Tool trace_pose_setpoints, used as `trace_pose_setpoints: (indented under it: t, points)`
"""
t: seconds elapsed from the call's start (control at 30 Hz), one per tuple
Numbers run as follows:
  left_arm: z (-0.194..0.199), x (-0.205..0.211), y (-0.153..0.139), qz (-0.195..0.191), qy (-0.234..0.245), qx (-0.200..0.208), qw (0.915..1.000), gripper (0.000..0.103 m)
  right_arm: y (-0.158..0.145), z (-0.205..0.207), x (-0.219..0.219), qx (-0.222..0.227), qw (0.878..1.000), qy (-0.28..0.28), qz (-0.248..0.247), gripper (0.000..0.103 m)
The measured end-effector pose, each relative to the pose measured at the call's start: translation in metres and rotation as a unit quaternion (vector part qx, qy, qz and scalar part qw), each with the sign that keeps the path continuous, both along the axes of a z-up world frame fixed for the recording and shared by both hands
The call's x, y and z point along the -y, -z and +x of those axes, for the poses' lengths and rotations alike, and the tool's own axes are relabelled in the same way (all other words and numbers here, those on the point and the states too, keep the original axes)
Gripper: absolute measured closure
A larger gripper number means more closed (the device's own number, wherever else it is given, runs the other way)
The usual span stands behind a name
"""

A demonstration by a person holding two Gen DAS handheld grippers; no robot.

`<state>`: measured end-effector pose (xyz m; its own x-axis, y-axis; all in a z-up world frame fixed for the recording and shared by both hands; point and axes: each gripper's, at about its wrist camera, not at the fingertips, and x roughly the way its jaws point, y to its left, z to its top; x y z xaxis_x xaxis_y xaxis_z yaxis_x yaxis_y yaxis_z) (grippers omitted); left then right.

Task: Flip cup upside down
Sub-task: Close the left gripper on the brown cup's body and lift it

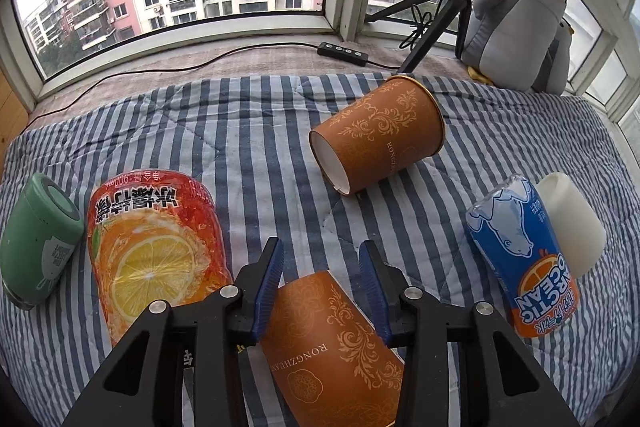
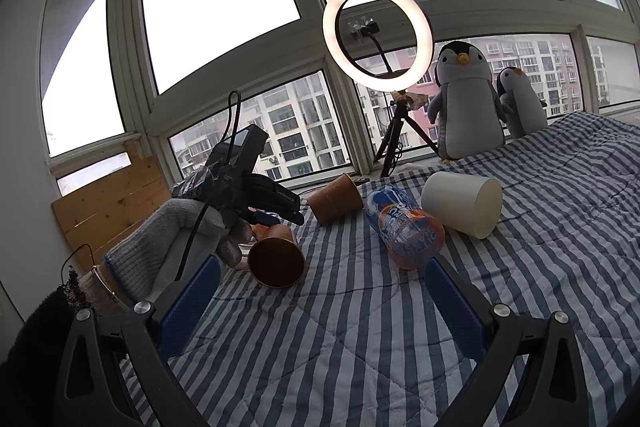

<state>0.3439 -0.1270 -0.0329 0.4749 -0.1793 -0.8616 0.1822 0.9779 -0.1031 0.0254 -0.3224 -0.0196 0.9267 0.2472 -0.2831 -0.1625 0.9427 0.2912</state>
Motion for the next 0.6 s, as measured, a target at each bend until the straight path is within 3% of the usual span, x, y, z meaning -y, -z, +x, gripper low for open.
trace_pose_setpoints:
  t: [0.6]
  points:
    - [-0.051,-0.006,0.007,0.03,0.019,-0.02,0.9992,0.06,0.001,0.001,0.004,-0.001,1.0,0.004,0.004,0.002]
